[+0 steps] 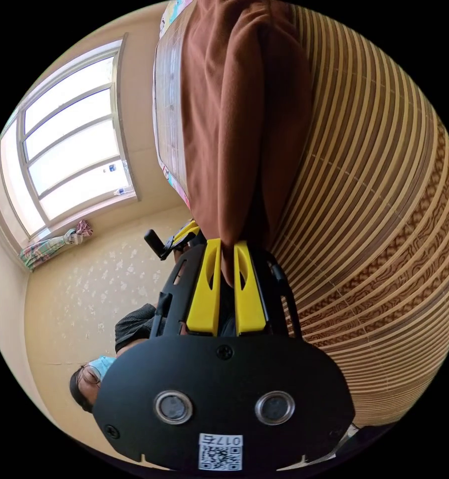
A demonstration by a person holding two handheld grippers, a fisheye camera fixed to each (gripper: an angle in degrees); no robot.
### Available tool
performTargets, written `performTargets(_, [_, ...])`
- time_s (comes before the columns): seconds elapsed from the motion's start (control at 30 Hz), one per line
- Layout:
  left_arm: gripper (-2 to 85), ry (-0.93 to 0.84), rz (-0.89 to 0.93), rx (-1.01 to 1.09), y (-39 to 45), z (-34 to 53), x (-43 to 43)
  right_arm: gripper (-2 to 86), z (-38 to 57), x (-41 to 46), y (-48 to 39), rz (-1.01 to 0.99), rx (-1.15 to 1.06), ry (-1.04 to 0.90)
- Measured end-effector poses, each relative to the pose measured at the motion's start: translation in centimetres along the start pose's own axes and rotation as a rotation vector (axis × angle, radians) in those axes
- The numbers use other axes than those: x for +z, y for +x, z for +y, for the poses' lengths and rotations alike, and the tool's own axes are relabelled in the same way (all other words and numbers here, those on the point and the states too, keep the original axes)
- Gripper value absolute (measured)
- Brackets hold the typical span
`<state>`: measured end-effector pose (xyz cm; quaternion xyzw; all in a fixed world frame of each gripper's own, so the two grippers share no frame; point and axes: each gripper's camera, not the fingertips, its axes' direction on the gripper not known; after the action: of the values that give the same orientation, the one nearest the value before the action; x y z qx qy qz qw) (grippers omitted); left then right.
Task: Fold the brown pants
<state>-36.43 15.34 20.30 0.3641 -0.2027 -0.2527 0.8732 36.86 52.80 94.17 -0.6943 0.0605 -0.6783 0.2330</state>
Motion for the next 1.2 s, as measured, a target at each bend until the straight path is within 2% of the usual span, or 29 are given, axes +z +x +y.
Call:
performTargets(0.17, [7.7, 0.026, -0.004, -0.033, 1.2, 1.6, 0.4, 1.4, -0.4, 0.7, -0.5, 0.019, 0.01, -0.018])
performTargets(0.4, [7.9, 0.182, -0.123, 0.09, 5.5, 5.1, 0.1, 1.4, -0.8, 2.3, -0.9, 0.04, 0.02, -0.073])
performTargets(0.53, [8.4, 0.126, -0.133, 0.149, 6.7, 5.1, 2.0, 1.6, -0.9, 2.5, -1.1, 0.044, 0.018, -0.078])
performTargets(0.63, [8.0, 0.095, -0.191, 0.117, 6.7, 4.9, 3.2, 1.7, -0.9, 2.6, -1.3, 0.042, 0.016, -0.079])
performTargets(0.8, [7.2, 0.107, -0.179, 0.113, 6.8, 5.2, 4.0, 1.8, -1.0, 2.6, -1.5, 0.041, 0.013, -0.082])
performTargets(0.9, [1.3, 0.086, -0.163, 0.157, 7.5, 5.1, 4.4, 1.9, -1.0, 2.6, -1.6, 0.042, 0.012, -0.084])
performTargets(1.07, [-0.7, 0.068, -0.18, 0.186, 8.1, 5.0, 4.1, 2.1, -1.2, 3.1, -1.6, 0.028, 0.007, -0.116])
performTargets(1.2, [-0.9, 0.139, -0.054, 0.12, 6.2, 4.7, 1.9, 2.0, -1.3, 3.4, -2.4, 0.07, -0.015, -0.128])
